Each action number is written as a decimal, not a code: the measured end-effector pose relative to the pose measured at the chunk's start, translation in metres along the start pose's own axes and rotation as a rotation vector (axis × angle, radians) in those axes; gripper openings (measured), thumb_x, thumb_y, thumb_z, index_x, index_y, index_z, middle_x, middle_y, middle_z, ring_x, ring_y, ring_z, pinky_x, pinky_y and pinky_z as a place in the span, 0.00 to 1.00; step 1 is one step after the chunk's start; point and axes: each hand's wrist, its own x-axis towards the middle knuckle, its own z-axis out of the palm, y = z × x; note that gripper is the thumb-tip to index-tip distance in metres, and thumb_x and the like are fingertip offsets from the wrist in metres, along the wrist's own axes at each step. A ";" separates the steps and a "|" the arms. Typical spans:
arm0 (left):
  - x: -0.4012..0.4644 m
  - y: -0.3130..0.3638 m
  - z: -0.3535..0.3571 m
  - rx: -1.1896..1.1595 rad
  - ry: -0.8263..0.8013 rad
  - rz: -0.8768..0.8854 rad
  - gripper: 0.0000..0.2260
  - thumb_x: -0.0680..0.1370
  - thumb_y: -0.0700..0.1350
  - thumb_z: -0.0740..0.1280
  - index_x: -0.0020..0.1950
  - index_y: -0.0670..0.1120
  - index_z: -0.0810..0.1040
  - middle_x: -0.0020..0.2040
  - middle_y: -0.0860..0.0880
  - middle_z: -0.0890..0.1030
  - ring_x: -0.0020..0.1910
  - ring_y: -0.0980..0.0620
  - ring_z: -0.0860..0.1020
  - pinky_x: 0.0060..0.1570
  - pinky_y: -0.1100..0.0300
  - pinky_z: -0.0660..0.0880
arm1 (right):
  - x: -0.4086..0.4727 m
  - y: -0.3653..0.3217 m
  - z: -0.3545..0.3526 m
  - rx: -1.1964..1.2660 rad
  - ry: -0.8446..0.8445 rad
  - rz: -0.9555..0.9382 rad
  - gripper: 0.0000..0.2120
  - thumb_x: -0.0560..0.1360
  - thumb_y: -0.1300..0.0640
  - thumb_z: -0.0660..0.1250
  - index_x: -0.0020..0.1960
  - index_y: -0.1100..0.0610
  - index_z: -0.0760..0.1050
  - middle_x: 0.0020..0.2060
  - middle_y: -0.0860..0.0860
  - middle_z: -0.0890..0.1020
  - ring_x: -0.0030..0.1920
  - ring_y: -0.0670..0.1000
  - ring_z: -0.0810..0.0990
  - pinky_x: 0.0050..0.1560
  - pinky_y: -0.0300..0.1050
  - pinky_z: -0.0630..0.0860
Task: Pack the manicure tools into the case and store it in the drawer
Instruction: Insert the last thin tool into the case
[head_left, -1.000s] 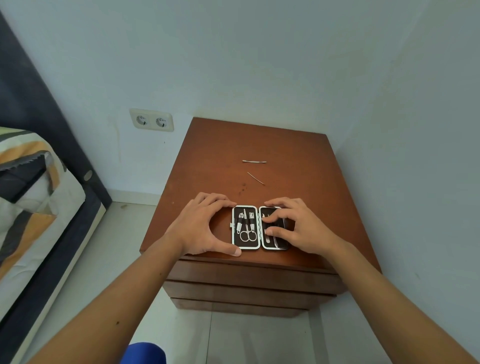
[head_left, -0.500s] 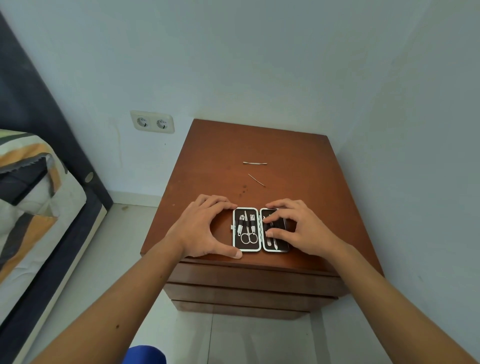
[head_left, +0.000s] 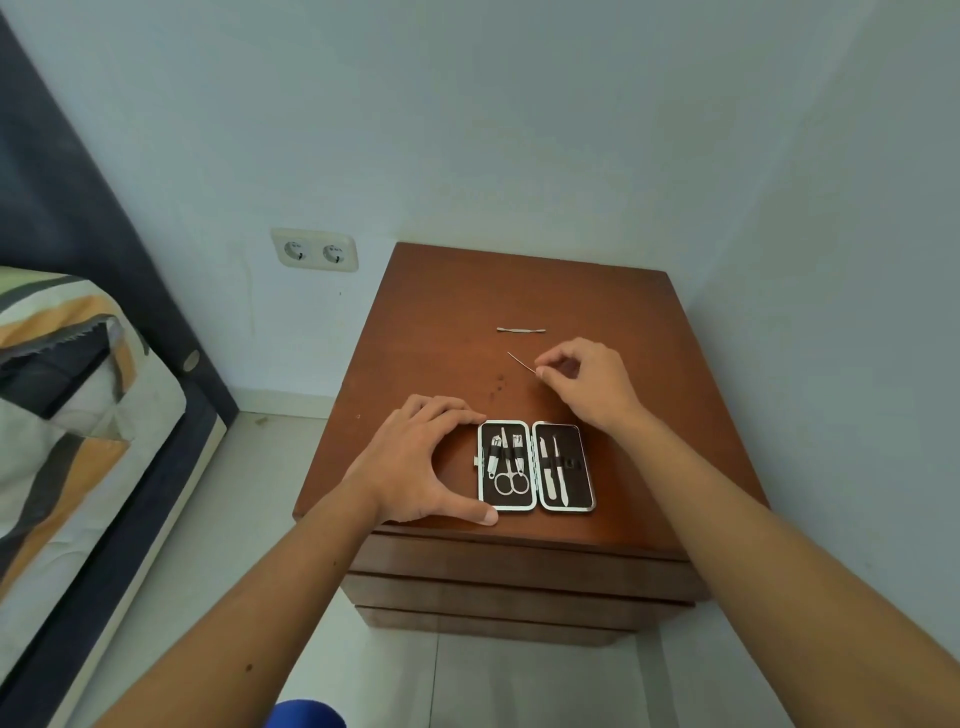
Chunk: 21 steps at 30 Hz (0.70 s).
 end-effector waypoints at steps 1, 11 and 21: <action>0.000 0.000 0.000 0.001 0.001 0.001 0.52 0.58 0.80 0.75 0.78 0.61 0.68 0.74 0.65 0.67 0.73 0.61 0.61 0.74 0.55 0.62 | 0.007 -0.003 0.002 -0.029 -0.003 -0.001 0.04 0.77 0.52 0.75 0.51 0.48 0.86 0.49 0.47 0.84 0.49 0.48 0.80 0.57 0.49 0.77; 0.001 -0.002 0.000 0.003 -0.012 -0.001 0.52 0.59 0.80 0.74 0.78 0.61 0.68 0.75 0.65 0.66 0.74 0.60 0.60 0.75 0.53 0.62 | 0.024 -0.012 0.020 -0.283 -0.037 -0.017 0.07 0.80 0.52 0.70 0.51 0.53 0.87 0.53 0.51 0.85 0.58 0.55 0.80 0.61 0.52 0.76; 0.001 -0.002 0.000 0.001 -0.010 0.004 0.52 0.59 0.80 0.74 0.78 0.61 0.68 0.75 0.65 0.66 0.74 0.60 0.61 0.76 0.53 0.63 | 0.001 -0.001 0.000 0.312 -0.110 0.139 0.06 0.80 0.62 0.70 0.50 0.51 0.81 0.43 0.49 0.86 0.43 0.48 0.81 0.49 0.44 0.77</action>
